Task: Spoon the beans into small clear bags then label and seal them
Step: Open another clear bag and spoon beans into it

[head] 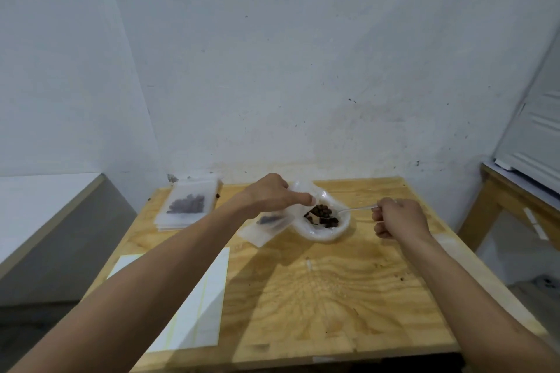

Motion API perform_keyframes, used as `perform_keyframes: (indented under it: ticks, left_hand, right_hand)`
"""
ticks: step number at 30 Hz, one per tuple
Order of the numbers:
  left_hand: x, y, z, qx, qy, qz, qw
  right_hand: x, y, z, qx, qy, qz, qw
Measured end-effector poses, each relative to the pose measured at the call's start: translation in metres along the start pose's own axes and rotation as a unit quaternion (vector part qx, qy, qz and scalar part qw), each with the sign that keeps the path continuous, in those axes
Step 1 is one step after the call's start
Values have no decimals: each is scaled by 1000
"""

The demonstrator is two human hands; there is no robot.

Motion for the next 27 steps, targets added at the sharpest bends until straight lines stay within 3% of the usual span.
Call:
perform_keyframes:
  ticks: [4,12,16,22,27]
  left_hand:
    - [1,1,13,50,25,-28,998]
    - [15,15,14,-35,-122,-118,985]
    - [12,14,18,-99,-163,-125,974]
    - [22,9,10,-73,-167,-109,977]
    - [18,14,12,-2,-104,-75,992]
  right_hand:
    - [-4,6,14,-37,-6,2,999]
    - [-14,21,50,-58,30,-18,998]
    - [-6,17,75,-55,66,-1,996]
    - [16,-3,98,55,186,24,981]
    - [21,0,110,112,261,-28,959]
Point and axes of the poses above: each hand's wrist, its own x-axis away from the middle knuckle, its own y-axis out of the back of the hand, z = x × y, the point moved 2 cm from there along -x, towards the middle knuckle, and after that the axes turned 4 degrees about y, right-handed, at the moved point
